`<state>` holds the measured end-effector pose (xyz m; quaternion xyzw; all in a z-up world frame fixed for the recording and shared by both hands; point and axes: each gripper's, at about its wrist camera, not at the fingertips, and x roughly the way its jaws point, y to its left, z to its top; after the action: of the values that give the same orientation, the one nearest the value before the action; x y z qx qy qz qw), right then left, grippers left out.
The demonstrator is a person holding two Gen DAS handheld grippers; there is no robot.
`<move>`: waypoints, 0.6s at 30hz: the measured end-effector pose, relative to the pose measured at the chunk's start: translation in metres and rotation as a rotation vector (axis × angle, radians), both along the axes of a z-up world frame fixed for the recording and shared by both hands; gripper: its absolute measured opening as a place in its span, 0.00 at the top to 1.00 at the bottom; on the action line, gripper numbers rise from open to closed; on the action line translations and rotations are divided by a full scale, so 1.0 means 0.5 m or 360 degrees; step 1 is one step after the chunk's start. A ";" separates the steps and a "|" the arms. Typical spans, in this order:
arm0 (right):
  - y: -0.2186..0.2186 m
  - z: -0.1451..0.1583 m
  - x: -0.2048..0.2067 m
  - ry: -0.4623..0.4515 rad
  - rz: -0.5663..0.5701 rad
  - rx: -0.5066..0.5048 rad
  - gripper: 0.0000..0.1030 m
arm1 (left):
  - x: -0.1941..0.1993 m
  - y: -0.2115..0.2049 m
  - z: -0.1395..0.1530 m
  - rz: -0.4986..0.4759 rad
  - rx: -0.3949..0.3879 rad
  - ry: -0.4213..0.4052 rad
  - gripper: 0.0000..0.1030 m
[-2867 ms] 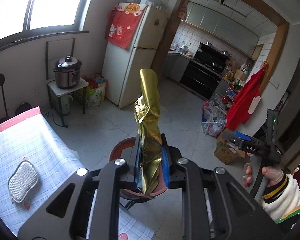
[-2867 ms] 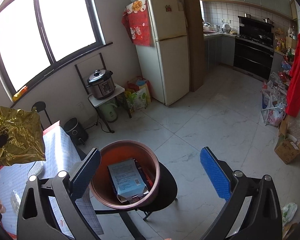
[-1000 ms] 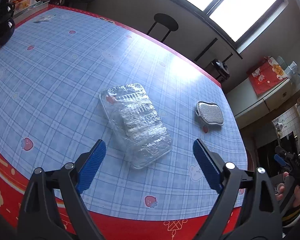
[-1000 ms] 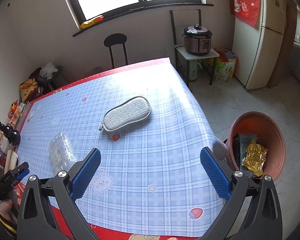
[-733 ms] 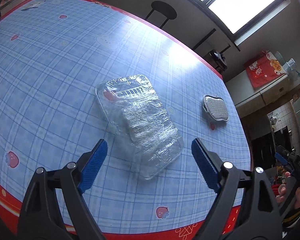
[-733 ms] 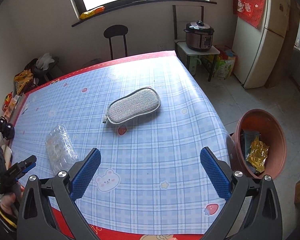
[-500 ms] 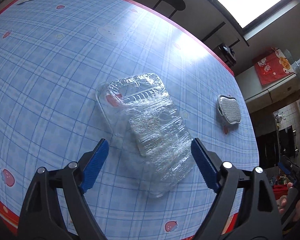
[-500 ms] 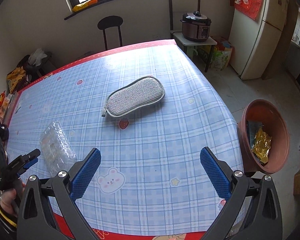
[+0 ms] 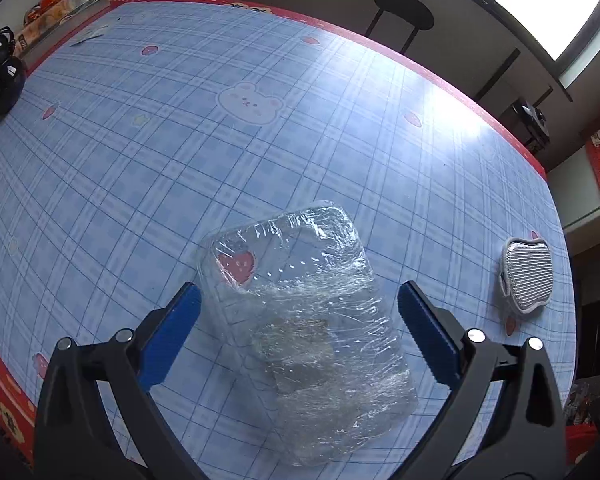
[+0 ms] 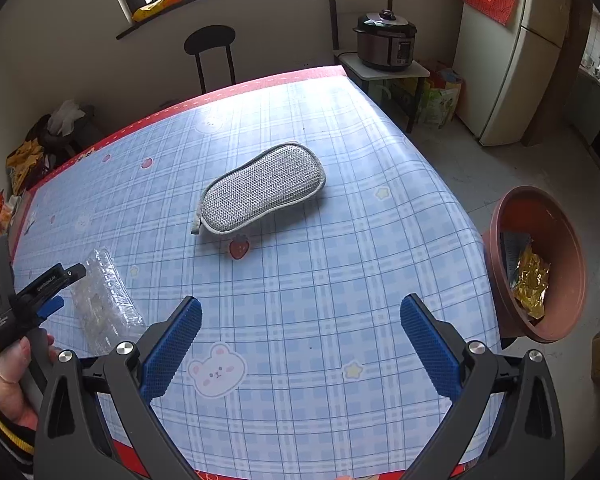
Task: Collect trash
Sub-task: 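Return both grippers to the clear plastic tray on the table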
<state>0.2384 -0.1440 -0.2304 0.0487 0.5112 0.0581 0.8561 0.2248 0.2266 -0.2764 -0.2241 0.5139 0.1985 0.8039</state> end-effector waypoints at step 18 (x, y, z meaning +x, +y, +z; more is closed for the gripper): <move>-0.069 -0.054 0.042 0.0037 -0.0024 0.0053 0.05 | 0.052 -0.064 -0.040 0.0082 0.0266 0.0198 0.05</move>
<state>0.2596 -0.1785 -0.2574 0.0676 0.5198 0.0597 0.8495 0.2507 0.1946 -0.2962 -0.1566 0.5385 0.2749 0.7810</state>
